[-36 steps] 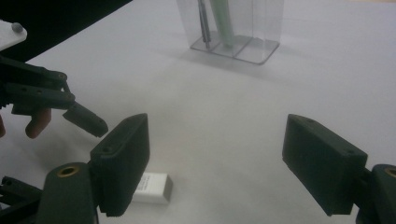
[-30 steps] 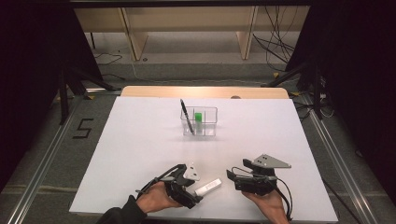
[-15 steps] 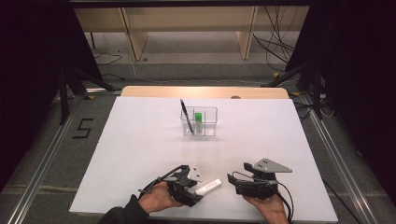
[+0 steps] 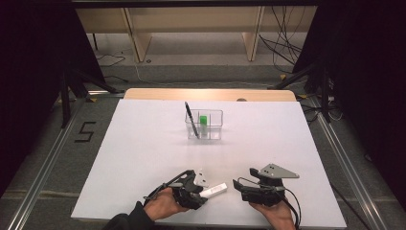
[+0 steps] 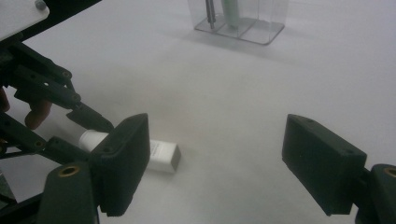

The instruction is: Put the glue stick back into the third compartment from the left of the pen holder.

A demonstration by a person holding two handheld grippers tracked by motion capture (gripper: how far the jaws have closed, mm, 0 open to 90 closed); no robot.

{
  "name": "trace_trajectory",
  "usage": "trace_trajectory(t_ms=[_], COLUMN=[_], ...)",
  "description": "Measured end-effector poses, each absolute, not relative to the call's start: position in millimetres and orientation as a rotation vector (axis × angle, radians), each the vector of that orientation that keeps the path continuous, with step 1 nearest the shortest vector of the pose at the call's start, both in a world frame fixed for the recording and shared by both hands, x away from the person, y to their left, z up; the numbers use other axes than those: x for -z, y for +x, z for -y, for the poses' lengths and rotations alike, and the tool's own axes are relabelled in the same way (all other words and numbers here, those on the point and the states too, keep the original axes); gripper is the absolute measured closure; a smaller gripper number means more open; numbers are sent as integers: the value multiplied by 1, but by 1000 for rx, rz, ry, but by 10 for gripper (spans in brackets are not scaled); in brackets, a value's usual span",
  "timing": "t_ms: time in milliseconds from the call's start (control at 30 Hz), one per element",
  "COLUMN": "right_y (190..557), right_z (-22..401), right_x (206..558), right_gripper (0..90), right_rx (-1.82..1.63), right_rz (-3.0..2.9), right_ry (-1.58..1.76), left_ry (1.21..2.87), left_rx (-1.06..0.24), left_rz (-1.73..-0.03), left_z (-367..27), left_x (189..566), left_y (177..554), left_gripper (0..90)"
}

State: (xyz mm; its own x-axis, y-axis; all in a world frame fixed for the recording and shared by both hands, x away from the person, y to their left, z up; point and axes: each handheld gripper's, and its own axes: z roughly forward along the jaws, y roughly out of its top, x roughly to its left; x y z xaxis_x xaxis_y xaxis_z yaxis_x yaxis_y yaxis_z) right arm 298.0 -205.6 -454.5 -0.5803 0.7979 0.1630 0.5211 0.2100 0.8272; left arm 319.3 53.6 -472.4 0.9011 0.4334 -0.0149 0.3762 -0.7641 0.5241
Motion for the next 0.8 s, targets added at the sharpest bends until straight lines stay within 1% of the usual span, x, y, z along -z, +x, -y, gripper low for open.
trace_trajectory(t_ms=[100, 367, 600, 800], right_y=[297, 296, 292, 287], right_z=[205, 201, 196, 185], right_x=[455, 455, 452, 451], right_gripper=[244, 244, 244, 244], right_rx=[-1306, -1307, -1313, -1313], right_rz=[-2192, -2204, -2223, -2263], right_ry=[1238, 1223, 1166, 1091], left_ry=[2531, 2508, 2488, 2502], left_rx=[-148, -143, -75, -40], left_rz=[-582, -596, -617, -608], left_z=[-54, -57, -65, -71], left_x=[472, 473, 467, 460], left_y=[319, 319, 326, 329], left_gripper=[636, 643, 644, 645])
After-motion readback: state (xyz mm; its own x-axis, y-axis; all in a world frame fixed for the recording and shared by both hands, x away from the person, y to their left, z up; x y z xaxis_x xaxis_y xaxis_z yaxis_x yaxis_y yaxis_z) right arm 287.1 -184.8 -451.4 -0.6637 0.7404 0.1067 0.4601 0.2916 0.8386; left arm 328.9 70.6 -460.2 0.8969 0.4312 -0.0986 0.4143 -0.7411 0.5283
